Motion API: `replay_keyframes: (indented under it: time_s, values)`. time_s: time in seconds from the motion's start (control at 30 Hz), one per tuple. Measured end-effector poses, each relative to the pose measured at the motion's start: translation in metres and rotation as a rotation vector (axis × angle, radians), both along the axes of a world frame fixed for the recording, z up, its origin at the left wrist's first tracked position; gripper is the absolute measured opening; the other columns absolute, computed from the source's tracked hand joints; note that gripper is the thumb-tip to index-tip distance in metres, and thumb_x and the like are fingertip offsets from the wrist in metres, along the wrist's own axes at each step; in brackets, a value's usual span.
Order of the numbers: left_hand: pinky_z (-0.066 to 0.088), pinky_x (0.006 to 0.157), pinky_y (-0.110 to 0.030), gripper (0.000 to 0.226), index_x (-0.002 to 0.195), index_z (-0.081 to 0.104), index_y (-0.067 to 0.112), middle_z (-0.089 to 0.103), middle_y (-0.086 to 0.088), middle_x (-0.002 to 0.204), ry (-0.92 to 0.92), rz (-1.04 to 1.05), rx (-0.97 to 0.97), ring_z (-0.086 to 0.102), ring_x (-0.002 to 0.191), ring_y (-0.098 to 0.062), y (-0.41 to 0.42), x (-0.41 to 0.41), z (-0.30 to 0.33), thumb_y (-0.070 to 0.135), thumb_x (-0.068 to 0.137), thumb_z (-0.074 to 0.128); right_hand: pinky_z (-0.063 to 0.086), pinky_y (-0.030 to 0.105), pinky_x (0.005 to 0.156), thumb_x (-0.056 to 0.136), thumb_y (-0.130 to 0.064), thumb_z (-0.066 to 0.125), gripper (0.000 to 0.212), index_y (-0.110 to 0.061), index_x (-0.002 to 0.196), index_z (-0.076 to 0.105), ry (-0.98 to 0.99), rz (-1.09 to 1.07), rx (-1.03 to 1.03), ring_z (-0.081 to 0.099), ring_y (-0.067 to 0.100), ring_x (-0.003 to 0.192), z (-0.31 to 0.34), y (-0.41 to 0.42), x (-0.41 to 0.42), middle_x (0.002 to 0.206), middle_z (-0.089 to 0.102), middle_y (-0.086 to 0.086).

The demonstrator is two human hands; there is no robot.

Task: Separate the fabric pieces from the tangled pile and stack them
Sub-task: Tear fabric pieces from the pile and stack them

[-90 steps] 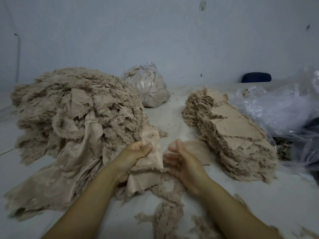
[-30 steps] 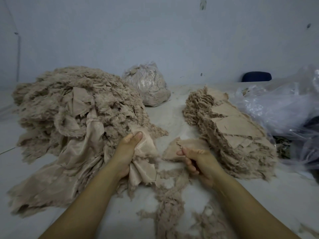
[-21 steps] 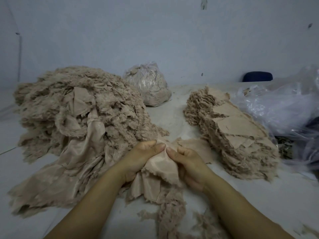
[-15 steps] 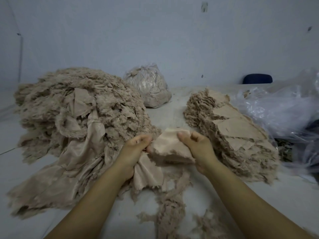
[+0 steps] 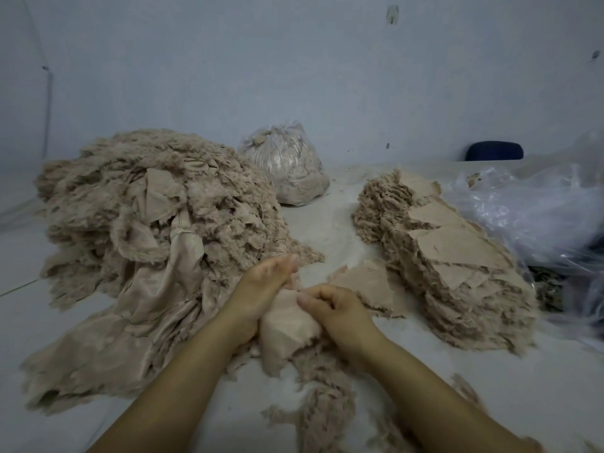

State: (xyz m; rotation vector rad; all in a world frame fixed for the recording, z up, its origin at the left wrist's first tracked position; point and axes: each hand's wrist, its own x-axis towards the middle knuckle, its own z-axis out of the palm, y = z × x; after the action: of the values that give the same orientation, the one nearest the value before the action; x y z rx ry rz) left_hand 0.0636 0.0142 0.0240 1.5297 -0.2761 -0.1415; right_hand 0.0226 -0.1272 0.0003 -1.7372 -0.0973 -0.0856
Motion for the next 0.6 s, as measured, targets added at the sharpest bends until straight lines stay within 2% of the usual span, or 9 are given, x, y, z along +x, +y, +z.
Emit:
replay_keyframes:
  time_s: [0.03,0.1,0.13,0.23,0.33,0.4,0.47,0.53,0.6]
  values:
    - [0.051,0.066,-0.026,0.033,0.087,0.068,0.012,0.068,-0.003,0.076,0.013,-0.058,0.096,0.063,0.069,-0.013,0.003,0.000,-0.001,0.043,0.074,0.068,0.044,0.024,0.061,0.092,-0.016,0.062,0.015,-0.004,0.083,0.068,-0.036,-0.059,0.000,0.053,0.008,0.062,-0.001,0.000,0.001,0.067,0.060,-0.003]
    - [0.053,0.068,-0.028,0.035,0.091,0.071,0.009,0.073,-0.012,0.088,0.067,-0.208,0.232,0.068,0.077,-0.019,0.005,-0.003,-0.006,0.036,0.069,0.077,0.042,0.021,0.054,0.092,-0.015,0.060,0.018,-0.010,0.076,0.064,-0.084,-0.122,0.057,0.051,0.004,0.054,0.001,-0.001,0.002,0.059,0.058,-0.009]
    - [0.053,0.066,-0.027,0.033,0.090,0.072,0.008,0.073,-0.013,0.087,0.104,-0.240,0.217,0.069,0.077,-0.020,0.005,-0.003,-0.008,0.032,0.068,0.078,0.040,0.020,0.049,0.092,-0.014,0.060,0.020,-0.013,0.072,0.061,-0.087,-0.133,0.104,0.048,0.004,0.049,0.001,-0.002,0.002,0.054,0.055,-0.009]
    - [0.054,0.058,-0.024,0.028,0.089,0.070,0.002,0.072,-0.014,0.080,0.212,-0.147,-0.031,0.068,0.070,-0.020,0.002,0.000,-0.009,0.026,0.076,0.066,0.028,0.019,0.036,0.093,-0.015,0.061,0.030,-0.015,0.064,0.051,-0.004,-0.117,0.211,0.030,0.007,0.038,0.001,-0.006,-0.001,0.047,0.039,-0.003]
    - [0.052,0.052,-0.022,0.021,0.086,0.067,0.002,0.071,-0.011,0.072,0.258,-0.091,-0.145,0.068,0.061,-0.018,-0.001,0.002,-0.008,0.018,0.090,0.056,0.023,0.017,0.035,0.093,-0.013,0.060,0.032,-0.014,0.063,0.048,0.025,-0.078,0.241,0.026,0.007,0.034,0.003,-0.010,-0.002,0.043,0.036,-0.003]
    - [0.051,0.049,-0.022,0.022,0.081,0.066,0.003,0.071,-0.011,0.068,0.266,-0.070,-0.182,0.068,0.058,-0.018,-0.004,0.001,-0.009,0.015,0.093,0.052,0.024,0.016,0.034,0.092,-0.014,0.061,0.024,-0.012,0.069,0.052,0.028,-0.048,0.257,0.028,0.006,0.033,0.005,-0.013,-0.003,0.042,0.039,-0.003]
    - [0.052,0.050,-0.024,0.023,0.079,0.066,0.003,0.071,-0.012,0.068,0.292,-0.056,-0.244,0.068,0.059,-0.020,-0.008,0.000,-0.010,0.014,0.094,0.052,0.024,0.015,0.033,0.089,-0.015,0.064,0.009,-0.011,0.087,0.056,0.042,-0.001,0.268,0.030,0.006,0.032,0.006,-0.017,-0.005,0.046,0.042,-0.001]
    - [0.053,0.051,-0.027,0.020,0.086,0.065,0.005,0.071,-0.012,0.071,0.295,0.044,-0.263,0.068,0.061,-0.022,-0.010,0.003,-0.012,0.016,0.095,0.051,0.022,0.015,0.033,0.086,-0.016,0.067,0.023,-0.016,0.106,0.056,0.086,0.049,0.266,0.027,0.007,0.033,0.007,-0.024,-0.005,0.053,0.042,0.003]
    - [0.052,0.057,-0.030,0.018,0.096,0.063,0.008,0.070,-0.010,0.077,0.294,0.276,-0.240,0.066,0.064,-0.023,-0.003,0.013,-0.015,0.021,0.097,0.050,0.021,0.015,0.033,0.085,-0.015,0.069,0.033,-0.021,0.115,0.056,0.156,0.133,0.191,0.026,0.007,0.033,0.008,-0.036,-0.007,0.054,0.050,-0.001]
